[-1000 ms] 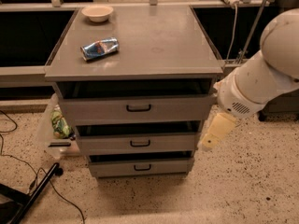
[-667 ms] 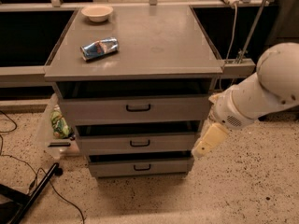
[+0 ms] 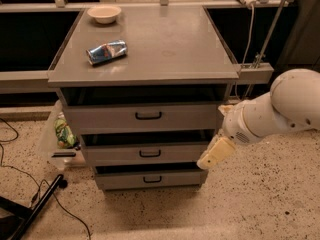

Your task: Open middle drawer

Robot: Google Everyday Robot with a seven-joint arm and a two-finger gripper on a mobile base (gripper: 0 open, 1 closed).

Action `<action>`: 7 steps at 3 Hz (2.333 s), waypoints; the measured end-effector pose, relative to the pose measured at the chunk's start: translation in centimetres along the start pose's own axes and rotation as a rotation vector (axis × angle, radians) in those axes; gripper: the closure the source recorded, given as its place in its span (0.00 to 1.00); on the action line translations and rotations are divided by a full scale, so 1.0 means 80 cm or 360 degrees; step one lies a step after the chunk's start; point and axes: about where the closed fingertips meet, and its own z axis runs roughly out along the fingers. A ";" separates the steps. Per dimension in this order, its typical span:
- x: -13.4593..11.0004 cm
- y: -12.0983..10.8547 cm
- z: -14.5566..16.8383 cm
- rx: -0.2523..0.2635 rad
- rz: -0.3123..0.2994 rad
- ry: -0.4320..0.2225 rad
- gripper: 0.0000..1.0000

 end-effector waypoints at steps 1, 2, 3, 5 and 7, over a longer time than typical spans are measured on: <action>0.011 -0.003 0.031 0.0019 0.0056 -0.0057 0.00; 0.032 0.016 0.088 0.0033 0.0189 -0.0182 0.00; 0.026 0.011 0.135 0.0100 0.0247 -0.0318 0.00; 0.036 0.025 0.174 0.0022 0.0298 -0.0349 0.00; 0.067 0.071 0.286 -0.0180 0.0493 -0.0405 0.00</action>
Offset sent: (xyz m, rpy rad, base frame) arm 0.0310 0.0241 -0.1256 0.2820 -0.1341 -0.2358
